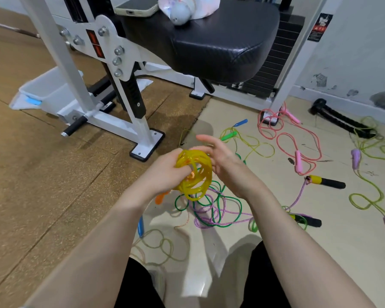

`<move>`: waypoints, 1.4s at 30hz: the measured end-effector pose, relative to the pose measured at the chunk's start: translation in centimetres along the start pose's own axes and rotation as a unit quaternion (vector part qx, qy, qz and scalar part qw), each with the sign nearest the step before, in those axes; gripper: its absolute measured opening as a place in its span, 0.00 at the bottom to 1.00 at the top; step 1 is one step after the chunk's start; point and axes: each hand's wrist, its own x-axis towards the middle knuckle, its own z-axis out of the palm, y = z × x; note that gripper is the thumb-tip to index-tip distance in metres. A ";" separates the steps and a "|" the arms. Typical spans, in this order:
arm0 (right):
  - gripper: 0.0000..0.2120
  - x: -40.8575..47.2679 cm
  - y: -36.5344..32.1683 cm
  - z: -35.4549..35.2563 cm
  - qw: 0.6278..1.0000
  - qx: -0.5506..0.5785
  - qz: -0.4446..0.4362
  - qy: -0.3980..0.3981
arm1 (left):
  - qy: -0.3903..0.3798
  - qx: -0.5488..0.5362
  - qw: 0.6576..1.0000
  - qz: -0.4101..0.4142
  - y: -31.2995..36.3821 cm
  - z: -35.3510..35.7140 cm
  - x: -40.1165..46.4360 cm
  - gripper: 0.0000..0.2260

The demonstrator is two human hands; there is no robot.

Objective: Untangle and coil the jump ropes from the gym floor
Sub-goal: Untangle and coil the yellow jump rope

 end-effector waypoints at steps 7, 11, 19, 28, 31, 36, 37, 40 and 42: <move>0.33 -0.4 1.0 1.0 0.998 0.017 0.030 0.046 | -0.090 -0.060 0.994 0.034 -0.3 -0.3 -0.2 0.10; 0.34 -0.4 2.1 0.9 0.997 0.061 0.033 0.043 | -0.039 -0.053 0.997 0.035 0.7 0.1 -0.6 0.03; 0.35 -1.5 4.4 1.8 0.940 0.274 0.152 0.135 | -0.099 -0.231 0.968 -0.012 1.6 1.7 -1.2 0.10; 0.40 -2.6 4.5 -4.2 0.956 0.114 0.153 0.225 | -0.066 -0.053 0.996 0.038 3.3 3.8 -0.5 0.04; 0.35 -3.3 -0.6 -5.9 0.992 0.016 0.040 0.116 | -0.058 -0.009 0.995 0.074 4.5 4.1 -0.7 0.06; 0.21 -4.3 -7.4 -6.3 0.961 -0.271 -0.050 0.031 | -0.069 -0.028 0.986 0.152 10.2 3.4 -0.1 0.14; 0.21 -4.6 -8.3 -7.0 0.971 -0.228 -0.050 0.057 | -0.087 -0.059 0.983 0.153 11.4 3.3 0.4 0.09; 0.28 -5.7 -10.3 -10.1 0.994 -0.078 -0.038 0.068 | -0.127 -0.097 0.975 0.153 15.1 3.2 1.6 0.13; 0.27 -6.4 -11.9 -11.9 0.998 -0.004 -0.011 0.063 | -0.137 -0.105 0.974 0.148 17.8 3.4 2.3 0.11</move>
